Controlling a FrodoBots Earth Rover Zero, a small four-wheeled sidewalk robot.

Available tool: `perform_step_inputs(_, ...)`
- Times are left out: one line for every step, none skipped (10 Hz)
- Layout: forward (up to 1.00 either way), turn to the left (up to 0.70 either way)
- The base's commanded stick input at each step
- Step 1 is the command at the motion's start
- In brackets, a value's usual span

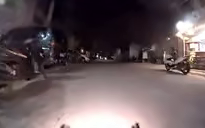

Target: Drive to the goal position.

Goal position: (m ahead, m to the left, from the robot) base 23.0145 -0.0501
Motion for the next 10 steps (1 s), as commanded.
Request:
perform_step_inputs(0.85, 0.00)
perform_step_inputs(0.85, 0.00)
perform_step_inputs(0.85, 0.00)
perform_step_inputs(0.85, 0.00)
perform_step_inputs(0.85, 0.00)
perform_step_inputs(0.85, 0.00)
perform_step_inputs(0.85, 0.00)
perform_step_inputs(0.85, 0.00)
perform_step_inputs(0.85, 0.00)
perform_step_inputs(0.85, 0.00)
